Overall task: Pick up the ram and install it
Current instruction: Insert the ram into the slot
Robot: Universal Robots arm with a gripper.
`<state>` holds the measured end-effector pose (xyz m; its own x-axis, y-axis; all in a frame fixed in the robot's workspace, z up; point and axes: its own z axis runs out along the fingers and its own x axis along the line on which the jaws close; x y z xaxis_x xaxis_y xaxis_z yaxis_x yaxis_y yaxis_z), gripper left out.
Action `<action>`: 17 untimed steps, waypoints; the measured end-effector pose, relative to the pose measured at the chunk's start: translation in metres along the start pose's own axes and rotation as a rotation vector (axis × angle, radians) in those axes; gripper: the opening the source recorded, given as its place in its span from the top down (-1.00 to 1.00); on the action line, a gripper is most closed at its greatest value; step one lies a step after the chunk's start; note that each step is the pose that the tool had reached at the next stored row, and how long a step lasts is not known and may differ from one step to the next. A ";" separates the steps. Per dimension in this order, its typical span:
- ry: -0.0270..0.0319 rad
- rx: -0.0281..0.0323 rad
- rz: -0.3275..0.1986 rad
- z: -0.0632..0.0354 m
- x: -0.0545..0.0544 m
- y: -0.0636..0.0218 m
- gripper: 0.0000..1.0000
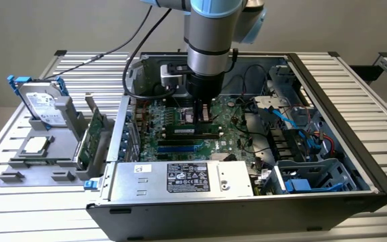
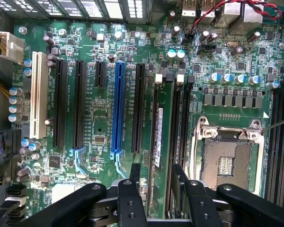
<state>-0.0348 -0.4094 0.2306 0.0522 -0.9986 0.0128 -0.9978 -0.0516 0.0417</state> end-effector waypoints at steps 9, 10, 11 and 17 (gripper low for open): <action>-0.0120 -0.0153 -0.001 0.0002 0.000 0.0029 0.20; -0.0122 -0.0170 -0.001 0.0002 0.000 0.0030 0.20; -0.0124 -0.0183 -0.001 0.0001 0.000 0.0031 0.20; -0.0136 -0.0231 -0.001 0.0001 0.000 0.0034 0.20</action>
<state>-0.0382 -0.4096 0.2306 0.0522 -0.9986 -0.0009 -0.9965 -0.0522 0.0648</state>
